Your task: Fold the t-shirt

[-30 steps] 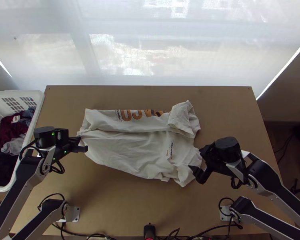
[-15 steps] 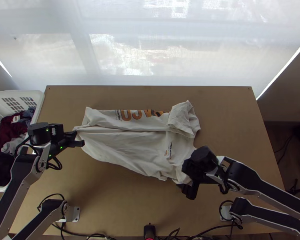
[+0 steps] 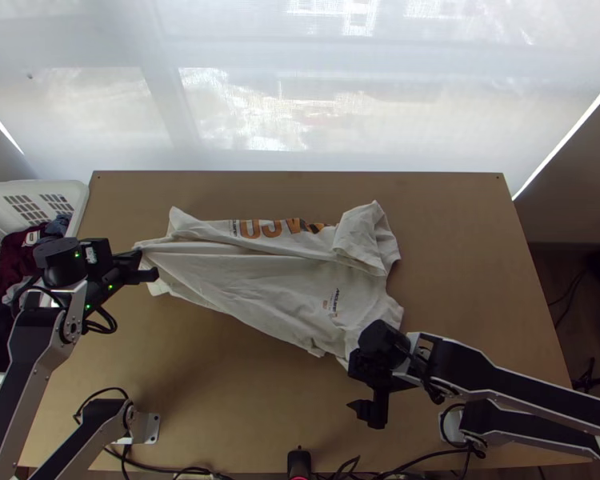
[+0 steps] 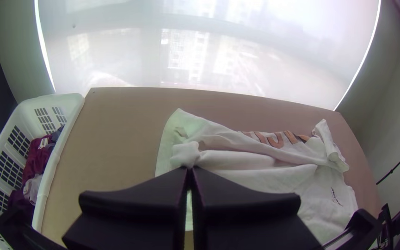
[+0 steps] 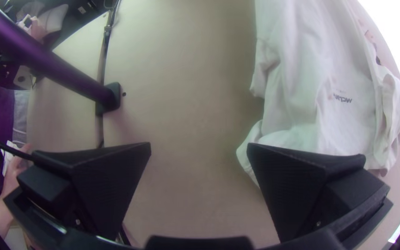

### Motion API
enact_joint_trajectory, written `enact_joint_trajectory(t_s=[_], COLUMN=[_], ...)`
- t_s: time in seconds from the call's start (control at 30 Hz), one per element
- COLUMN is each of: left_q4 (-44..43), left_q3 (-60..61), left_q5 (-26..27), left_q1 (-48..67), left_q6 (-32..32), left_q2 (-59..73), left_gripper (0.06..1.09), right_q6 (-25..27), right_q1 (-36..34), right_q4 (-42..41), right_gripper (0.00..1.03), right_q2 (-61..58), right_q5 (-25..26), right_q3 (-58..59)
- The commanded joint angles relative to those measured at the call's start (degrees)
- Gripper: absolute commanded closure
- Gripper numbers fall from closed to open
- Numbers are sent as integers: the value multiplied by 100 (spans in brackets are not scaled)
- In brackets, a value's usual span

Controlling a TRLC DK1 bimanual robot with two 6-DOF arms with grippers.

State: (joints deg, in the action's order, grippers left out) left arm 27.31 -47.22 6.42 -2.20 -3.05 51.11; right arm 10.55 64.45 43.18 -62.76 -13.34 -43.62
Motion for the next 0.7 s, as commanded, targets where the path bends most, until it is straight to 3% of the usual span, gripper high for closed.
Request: enact_joint_trajectory(t_s=[0.0,0.3,0.67], left_q4=[38,55,38], left_q3=[29,99,64], left_q5=[9,26,53], left_q1=[-88,-79,-79], left_q6=[-38,-38,-38], left_q2=[-66,-66,-31], left_gripper=[105,105,105], right_q6=[220,527,580], right_q1=[-55,-670,-890], right_q4=[-582,-1321,-1409], right_gripper=[7,13,19], right_q2=[-280,-940,-1089], right_q5=[-10,69,165], right_q3=[310,239,503])
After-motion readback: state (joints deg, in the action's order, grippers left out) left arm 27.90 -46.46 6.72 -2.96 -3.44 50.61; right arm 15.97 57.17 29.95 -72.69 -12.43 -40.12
